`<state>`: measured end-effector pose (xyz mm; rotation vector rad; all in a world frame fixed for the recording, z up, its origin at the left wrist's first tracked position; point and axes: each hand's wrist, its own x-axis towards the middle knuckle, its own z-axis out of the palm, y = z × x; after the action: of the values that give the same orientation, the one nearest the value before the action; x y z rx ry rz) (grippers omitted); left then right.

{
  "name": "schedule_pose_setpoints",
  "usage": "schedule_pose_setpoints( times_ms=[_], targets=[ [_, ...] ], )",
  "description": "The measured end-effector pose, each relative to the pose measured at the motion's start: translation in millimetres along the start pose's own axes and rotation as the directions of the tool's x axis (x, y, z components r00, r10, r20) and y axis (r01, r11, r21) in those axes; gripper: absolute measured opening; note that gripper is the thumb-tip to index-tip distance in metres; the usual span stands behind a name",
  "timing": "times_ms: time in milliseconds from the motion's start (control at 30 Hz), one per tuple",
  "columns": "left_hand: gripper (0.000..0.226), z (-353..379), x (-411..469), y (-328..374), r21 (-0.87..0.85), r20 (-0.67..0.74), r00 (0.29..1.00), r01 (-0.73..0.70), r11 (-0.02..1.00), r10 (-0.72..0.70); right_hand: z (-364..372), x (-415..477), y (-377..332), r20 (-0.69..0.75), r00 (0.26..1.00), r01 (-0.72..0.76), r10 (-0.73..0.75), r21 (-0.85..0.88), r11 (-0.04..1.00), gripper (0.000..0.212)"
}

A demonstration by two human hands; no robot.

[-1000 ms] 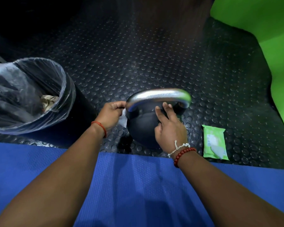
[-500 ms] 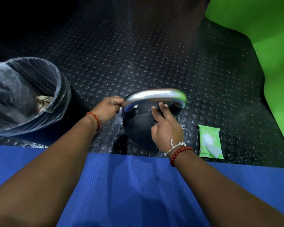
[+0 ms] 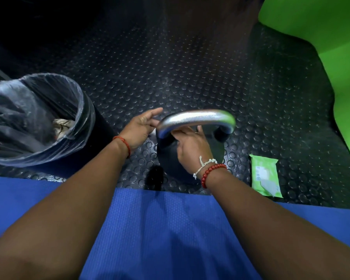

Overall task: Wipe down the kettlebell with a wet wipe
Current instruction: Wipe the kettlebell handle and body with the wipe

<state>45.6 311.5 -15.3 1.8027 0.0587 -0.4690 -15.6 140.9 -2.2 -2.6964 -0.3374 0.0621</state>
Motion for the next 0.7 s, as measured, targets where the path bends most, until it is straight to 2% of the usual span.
schedule_pose_setpoints(
  times_ms=[133,267,400,533,700],
  targets=[
    [0.059,11.7,-21.5,-18.4,-0.340,-0.260,0.955,0.048,0.939,-0.143,13.2,-1.4,-3.5,-0.127,0.989,-0.064,0.073,0.075,0.995,0.040],
    [0.050,40.6,-43.4,-33.7,-0.447,-0.278,0.926,0.112,0.887,-0.257,20.2,6.0,-9.7,-0.218,0.963,-0.134,0.158,0.118,0.984,0.027],
    [0.044,51.7,-49.3,-35.7,-0.467,-0.279,0.920,0.121,0.876,-0.276,23.8,0.3,-7.6,-0.290,0.940,-0.146,0.180,0.133,0.980,0.019],
    [0.042,53.2,-52.0,-31.2,-0.440,-0.294,0.920,0.109,0.891,-0.258,23.4,-1.9,-5.2,-0.318,0.938,-0.133,0.141,0.047,0.990,0.012],
    [0.039,55.9,-54.9,-31.0,-0.395,-0.320,0.924,0.070,0.916,-0.209,26.5,-14.0,-7.7,-0.358,0.934,-0.035,-0.008,-0.113,0.993,0.012]
  ],
)
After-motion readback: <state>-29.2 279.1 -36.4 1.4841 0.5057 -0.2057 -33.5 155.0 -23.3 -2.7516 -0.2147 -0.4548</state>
